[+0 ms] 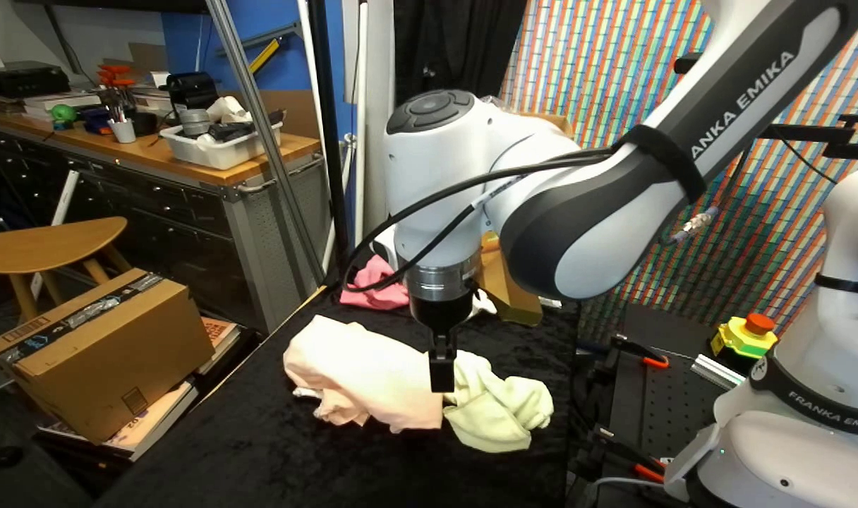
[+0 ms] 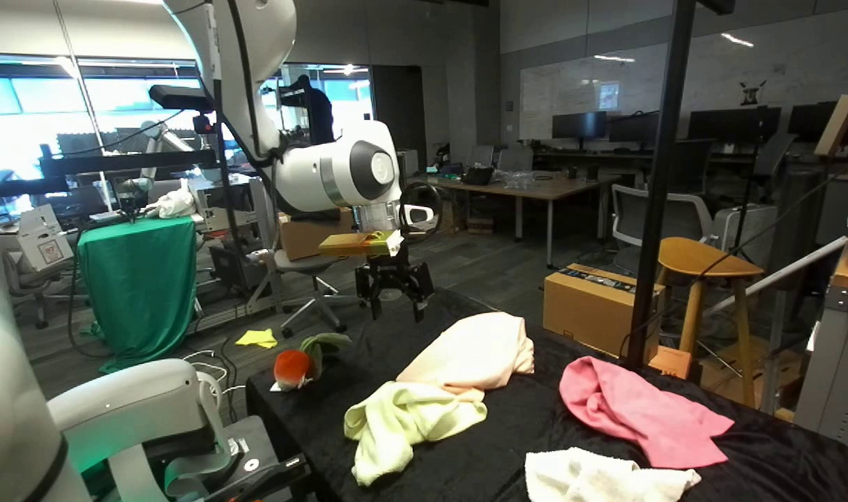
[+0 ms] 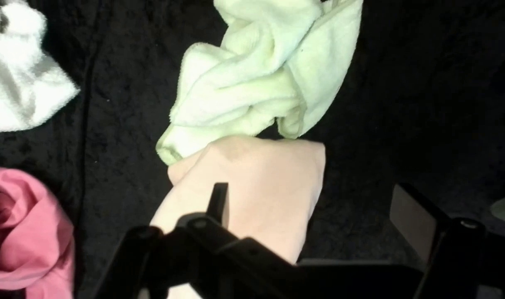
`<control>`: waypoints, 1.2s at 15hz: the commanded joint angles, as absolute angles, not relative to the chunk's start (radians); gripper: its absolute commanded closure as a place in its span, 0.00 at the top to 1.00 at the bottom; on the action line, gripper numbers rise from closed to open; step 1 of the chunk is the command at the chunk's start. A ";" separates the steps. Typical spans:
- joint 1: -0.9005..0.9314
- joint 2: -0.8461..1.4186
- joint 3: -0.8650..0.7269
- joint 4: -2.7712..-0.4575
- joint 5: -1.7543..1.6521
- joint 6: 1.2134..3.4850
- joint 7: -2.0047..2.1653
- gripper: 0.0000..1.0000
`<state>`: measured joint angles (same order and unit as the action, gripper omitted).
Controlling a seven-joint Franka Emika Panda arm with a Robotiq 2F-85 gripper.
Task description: Pile all the objects in the middle of the table
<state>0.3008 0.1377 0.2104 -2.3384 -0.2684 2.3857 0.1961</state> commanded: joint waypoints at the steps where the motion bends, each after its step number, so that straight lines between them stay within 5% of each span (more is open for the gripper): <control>1: 0.304 0.134 0.254 -2.379 -0.190 2.416 0.131 1.00; 18: 0.485 0.426 0.335 -2.213 0.042 2.452 0.398 1.00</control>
